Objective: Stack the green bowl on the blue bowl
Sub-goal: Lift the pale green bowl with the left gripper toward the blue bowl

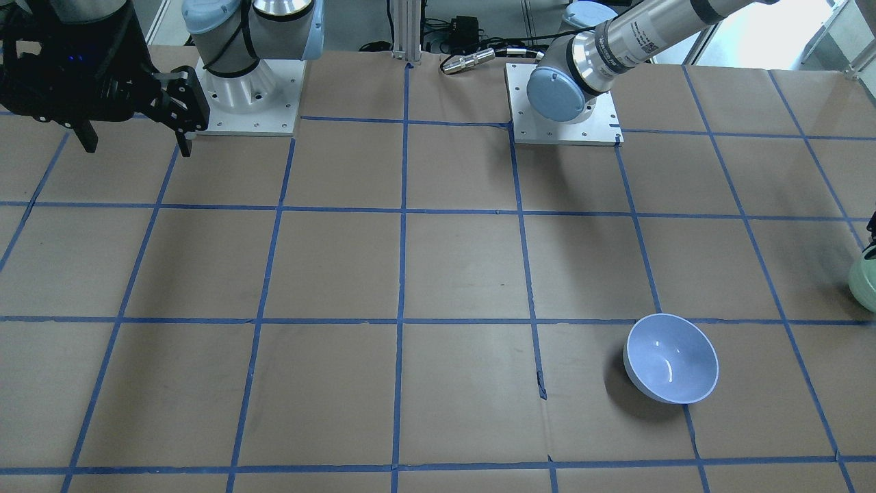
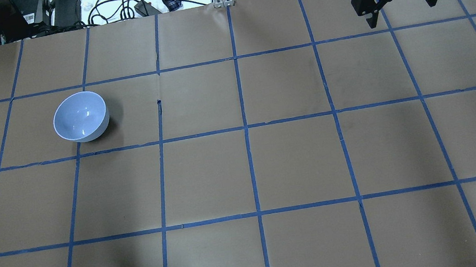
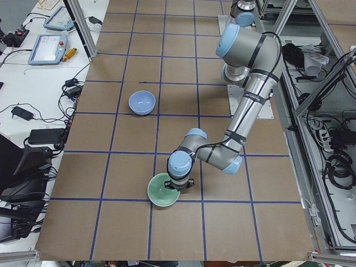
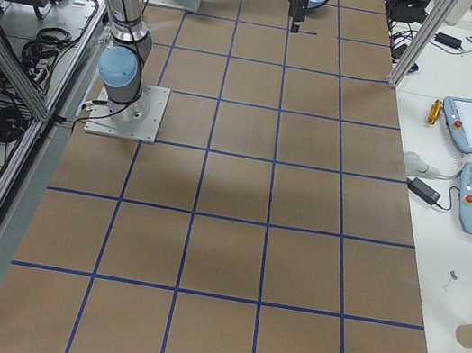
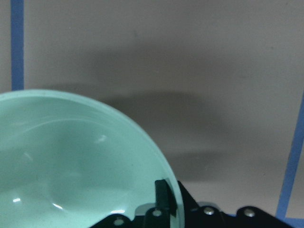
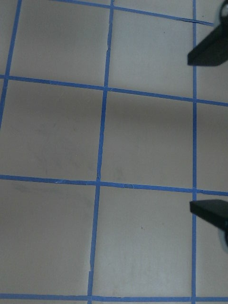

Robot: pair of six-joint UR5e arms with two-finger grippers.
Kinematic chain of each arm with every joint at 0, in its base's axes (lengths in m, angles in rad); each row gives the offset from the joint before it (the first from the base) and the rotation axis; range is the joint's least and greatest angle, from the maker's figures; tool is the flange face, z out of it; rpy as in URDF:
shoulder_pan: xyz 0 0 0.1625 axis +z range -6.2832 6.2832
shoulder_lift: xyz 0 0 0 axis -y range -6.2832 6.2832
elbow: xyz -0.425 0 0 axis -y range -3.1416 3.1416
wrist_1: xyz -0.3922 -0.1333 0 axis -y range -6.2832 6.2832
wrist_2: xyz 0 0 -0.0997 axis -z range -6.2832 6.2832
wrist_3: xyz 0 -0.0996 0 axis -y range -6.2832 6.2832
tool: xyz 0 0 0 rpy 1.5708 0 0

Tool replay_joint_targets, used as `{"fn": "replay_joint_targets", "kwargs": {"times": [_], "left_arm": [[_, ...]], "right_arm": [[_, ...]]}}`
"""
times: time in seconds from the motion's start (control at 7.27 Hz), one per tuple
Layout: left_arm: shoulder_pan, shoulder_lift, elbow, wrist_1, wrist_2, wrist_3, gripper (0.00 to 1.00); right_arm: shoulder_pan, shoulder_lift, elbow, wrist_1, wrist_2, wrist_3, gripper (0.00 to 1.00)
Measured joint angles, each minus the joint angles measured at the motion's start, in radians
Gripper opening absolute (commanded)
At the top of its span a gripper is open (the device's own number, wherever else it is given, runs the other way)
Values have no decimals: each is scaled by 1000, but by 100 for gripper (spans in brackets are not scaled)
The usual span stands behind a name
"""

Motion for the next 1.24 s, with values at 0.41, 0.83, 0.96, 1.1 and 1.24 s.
{"fn": "replay_joint_targets", "kwargs": {"times": [0.41, 0.83, 0.96, 1.1, 1.24], "left_arm": [[-26, 47, 8, -13, -14, -6, 0], [-141, 147, 11, -97, -75, -29, 0], [-199, 183, 12, -128, -91, -58, 0], [-260, 215, 11, -158, -108, -99, 0], [-333, 247, 11, -196, -121, -163, 0]], "right_arm": [[0, 0, 0, 0, 0, 0, 100], [0, 0, 0, 0, 0, 0, 100], [0, 0, 0, 0, 0, 0, 100], [0, 0, 0, 0, 0, 0, 100], [0, 0, 0, 0, 0, 0, 100]]}}
